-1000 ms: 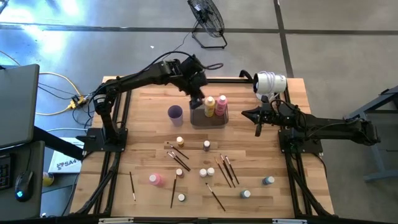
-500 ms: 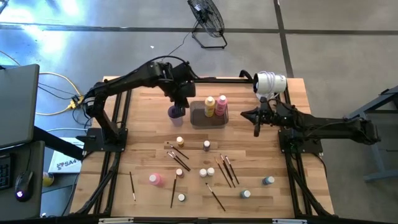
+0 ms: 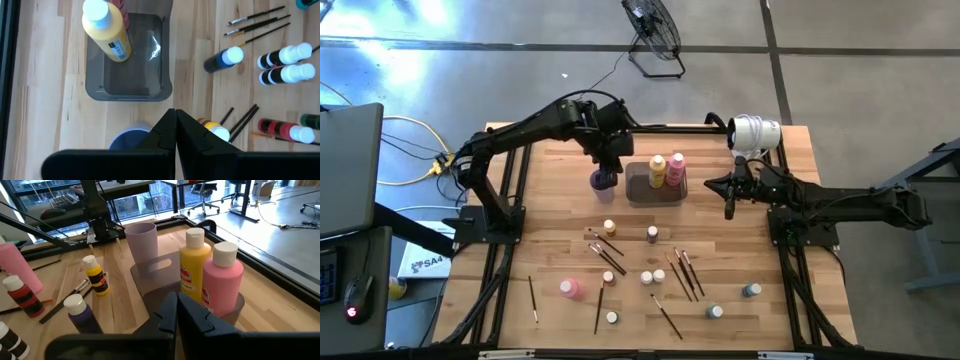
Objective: Pick & Place Paint Supplies
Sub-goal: Put the silver paint brush into the purple cup
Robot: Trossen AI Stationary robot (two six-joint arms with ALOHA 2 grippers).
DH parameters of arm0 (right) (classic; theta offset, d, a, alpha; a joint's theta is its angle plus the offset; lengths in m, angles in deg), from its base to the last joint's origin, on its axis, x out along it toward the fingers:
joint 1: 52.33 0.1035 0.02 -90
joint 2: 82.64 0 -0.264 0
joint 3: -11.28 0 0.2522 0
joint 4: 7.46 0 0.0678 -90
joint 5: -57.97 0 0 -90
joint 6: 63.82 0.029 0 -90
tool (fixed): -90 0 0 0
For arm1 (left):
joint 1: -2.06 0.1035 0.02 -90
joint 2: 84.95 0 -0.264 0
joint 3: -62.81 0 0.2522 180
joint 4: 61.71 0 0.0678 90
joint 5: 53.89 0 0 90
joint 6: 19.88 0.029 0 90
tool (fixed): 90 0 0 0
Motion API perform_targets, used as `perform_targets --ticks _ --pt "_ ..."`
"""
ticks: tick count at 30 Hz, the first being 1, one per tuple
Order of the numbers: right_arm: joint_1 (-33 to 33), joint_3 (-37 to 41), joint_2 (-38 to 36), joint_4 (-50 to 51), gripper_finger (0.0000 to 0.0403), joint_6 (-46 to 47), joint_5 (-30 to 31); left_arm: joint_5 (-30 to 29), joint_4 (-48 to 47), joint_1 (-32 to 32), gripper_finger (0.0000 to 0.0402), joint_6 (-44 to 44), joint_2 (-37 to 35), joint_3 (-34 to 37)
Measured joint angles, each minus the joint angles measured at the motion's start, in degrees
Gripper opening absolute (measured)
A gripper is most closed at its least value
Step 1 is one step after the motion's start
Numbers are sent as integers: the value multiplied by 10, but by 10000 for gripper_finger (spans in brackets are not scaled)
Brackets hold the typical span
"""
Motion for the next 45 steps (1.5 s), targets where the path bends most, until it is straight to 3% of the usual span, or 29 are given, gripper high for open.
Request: perform_targets --ticks 11,22,45 --pt "0 0 0 1 5 0 -2 -58 83 -38 1 36 -32 1" --pt "0 0 0 6 5 6 -3 -4 295 -78 1 63 -106 33" --pt "0 0 0 4 5 4 -3 11 330 -79 1 49 -87 35"
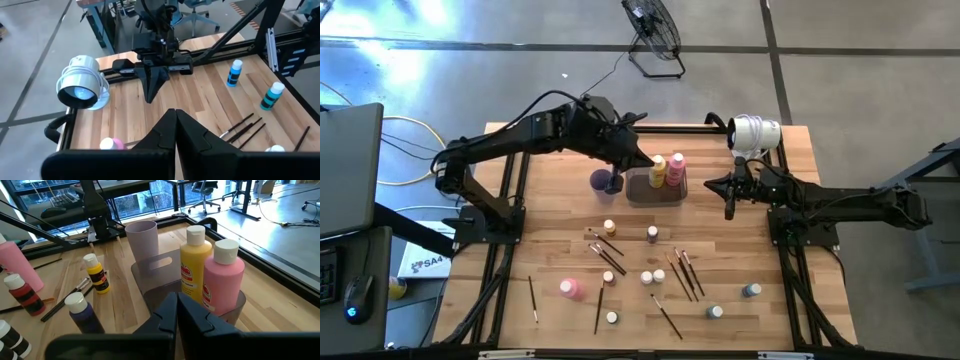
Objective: Pick & Place Paint Supplies
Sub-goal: Put the silver paint brush into the purple cup
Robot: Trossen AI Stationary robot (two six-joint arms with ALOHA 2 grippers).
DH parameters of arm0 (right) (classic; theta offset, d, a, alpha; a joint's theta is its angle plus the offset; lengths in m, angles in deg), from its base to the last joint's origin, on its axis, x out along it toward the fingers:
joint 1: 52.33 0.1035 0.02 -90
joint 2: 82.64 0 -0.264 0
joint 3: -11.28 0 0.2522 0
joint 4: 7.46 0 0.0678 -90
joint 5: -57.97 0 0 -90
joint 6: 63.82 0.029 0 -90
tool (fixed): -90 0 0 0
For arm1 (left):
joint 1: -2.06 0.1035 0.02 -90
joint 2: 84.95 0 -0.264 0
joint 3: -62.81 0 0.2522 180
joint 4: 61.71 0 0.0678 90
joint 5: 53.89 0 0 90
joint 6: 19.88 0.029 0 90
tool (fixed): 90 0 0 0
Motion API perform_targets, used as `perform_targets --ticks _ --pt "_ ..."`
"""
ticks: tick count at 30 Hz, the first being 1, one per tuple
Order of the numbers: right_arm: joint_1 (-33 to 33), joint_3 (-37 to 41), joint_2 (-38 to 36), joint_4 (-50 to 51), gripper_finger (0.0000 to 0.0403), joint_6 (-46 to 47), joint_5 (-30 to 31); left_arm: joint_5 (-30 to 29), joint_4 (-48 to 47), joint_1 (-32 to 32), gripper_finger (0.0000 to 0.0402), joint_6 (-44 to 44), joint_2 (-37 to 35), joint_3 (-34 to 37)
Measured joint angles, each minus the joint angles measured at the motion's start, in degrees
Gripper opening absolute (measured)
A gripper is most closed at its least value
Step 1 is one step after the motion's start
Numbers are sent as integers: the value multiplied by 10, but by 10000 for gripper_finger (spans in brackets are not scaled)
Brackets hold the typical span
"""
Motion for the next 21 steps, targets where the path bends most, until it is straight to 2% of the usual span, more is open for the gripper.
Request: perform_targets --ticks 9,13,17,21 --pt "0 0 0 0 5 0 0 -1 1 0 1 16 0 0" --pt "0 0 0 0 5 0 0 13 51 0 1 -5 -1 9" --pt "0 0 0 1 5 0 -5 35 122 7 1 -17 -21 68" --pt "0 0 0 1 5 0 -24 34 208 21 1 -41 -65 158"
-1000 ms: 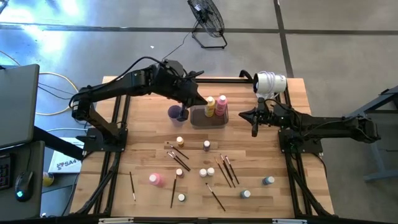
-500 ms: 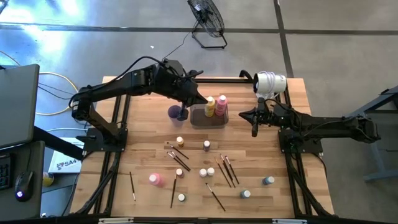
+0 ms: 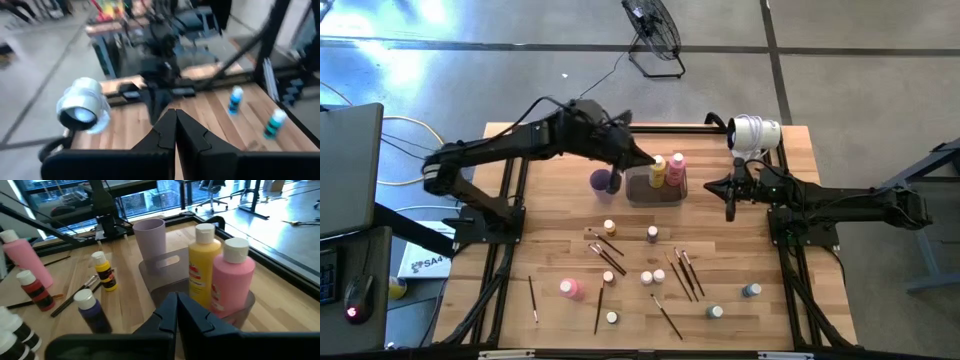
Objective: Pick & Place Paint Supplies
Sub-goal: Put the silver paint brush into the purple cup
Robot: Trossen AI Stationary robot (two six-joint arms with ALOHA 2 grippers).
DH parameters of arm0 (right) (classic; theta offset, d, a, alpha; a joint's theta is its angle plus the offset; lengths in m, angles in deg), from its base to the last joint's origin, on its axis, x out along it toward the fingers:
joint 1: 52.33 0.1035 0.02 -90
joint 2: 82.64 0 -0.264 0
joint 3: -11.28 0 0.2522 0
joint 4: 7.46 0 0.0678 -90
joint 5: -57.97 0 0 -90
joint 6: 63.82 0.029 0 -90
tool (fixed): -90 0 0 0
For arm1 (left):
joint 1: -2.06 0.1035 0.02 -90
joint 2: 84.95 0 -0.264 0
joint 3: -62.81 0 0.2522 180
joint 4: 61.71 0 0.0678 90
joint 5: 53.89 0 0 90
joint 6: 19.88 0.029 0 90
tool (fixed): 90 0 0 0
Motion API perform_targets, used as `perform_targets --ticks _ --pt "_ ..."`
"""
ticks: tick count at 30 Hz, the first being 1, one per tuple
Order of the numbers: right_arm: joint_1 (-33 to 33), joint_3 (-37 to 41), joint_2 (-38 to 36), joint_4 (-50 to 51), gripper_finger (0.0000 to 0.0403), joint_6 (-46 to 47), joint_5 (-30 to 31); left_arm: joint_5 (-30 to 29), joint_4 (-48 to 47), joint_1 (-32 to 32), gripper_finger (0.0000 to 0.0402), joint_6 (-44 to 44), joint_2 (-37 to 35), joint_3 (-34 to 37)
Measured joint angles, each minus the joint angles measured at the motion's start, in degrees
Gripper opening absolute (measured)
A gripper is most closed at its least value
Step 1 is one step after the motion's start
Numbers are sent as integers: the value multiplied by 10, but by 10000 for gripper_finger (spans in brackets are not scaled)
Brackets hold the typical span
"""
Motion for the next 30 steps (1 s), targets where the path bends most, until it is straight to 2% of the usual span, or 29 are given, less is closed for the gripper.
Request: perform_targets --ticks 7,10,13,15,22,30 --pt "0 0 0 -1 5 1 -6 -17 236 29 1 -40 -135 230" --pt "0 0 0 -1 5 0 -5 -105 287 30 1 -61 -192 334" --pt "0 0 0 -5 5 0 -3 -202 289 29 1 -102 -230 414" --pt "0 0 0 -9 5 0 -3 -220 292 29 1 -140 -238 449" --pt "0 0 0 -35 5 -16 -3 -208 289 29 1 -212 -194 464" --pt "0 0 0 -40 5 -29 -3 -207 292 29 1 -227 -109 437"
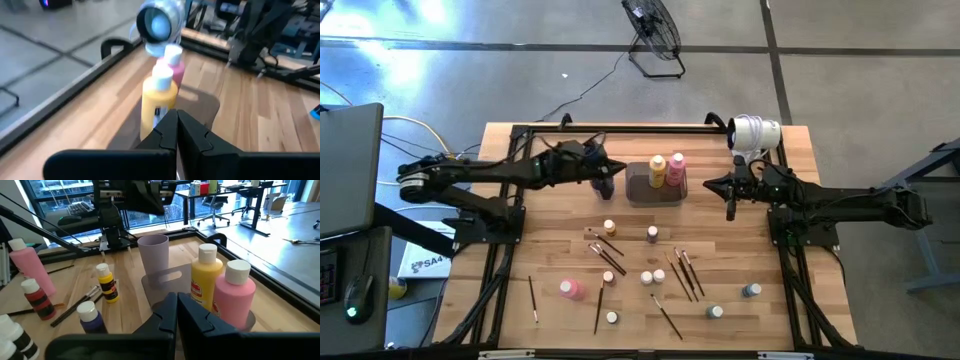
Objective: Pick & Place Paint Supplies
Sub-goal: Put the silver paint brush into the purple cup
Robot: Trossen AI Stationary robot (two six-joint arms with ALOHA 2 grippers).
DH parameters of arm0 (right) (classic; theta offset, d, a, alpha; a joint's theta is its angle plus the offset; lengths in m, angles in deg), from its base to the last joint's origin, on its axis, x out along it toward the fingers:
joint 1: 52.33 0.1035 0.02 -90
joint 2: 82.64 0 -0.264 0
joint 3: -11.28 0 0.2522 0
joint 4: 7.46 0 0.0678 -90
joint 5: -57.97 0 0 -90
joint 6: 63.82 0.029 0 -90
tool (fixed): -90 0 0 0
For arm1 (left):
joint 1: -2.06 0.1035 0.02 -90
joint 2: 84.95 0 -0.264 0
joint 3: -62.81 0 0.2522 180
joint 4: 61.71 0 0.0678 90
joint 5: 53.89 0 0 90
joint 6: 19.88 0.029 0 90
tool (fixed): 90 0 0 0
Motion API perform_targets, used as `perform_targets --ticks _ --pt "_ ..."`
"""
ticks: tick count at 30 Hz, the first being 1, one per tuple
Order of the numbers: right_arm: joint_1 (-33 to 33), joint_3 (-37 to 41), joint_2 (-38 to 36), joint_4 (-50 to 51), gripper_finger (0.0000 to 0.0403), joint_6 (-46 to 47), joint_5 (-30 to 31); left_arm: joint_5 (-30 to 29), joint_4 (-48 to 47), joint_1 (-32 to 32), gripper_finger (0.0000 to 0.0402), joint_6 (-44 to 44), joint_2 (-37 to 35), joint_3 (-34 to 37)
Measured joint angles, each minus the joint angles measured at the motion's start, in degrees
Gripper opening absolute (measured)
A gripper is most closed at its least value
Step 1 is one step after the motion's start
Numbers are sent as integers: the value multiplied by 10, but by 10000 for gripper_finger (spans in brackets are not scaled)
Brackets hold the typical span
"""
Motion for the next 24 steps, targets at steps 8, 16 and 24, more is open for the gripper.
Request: perform_targets --ticks 8,16,24 --pt "0 0 0 1 5 -3 16 -3 -4 0 1 -2 72 -46" --pt "0 0 0 5 5 -3 15 -2 -53 0 1 -2 120 -93" --pt "0 0 0 5 5 -3 15 -3 -107 -2 1 3 130 -122"
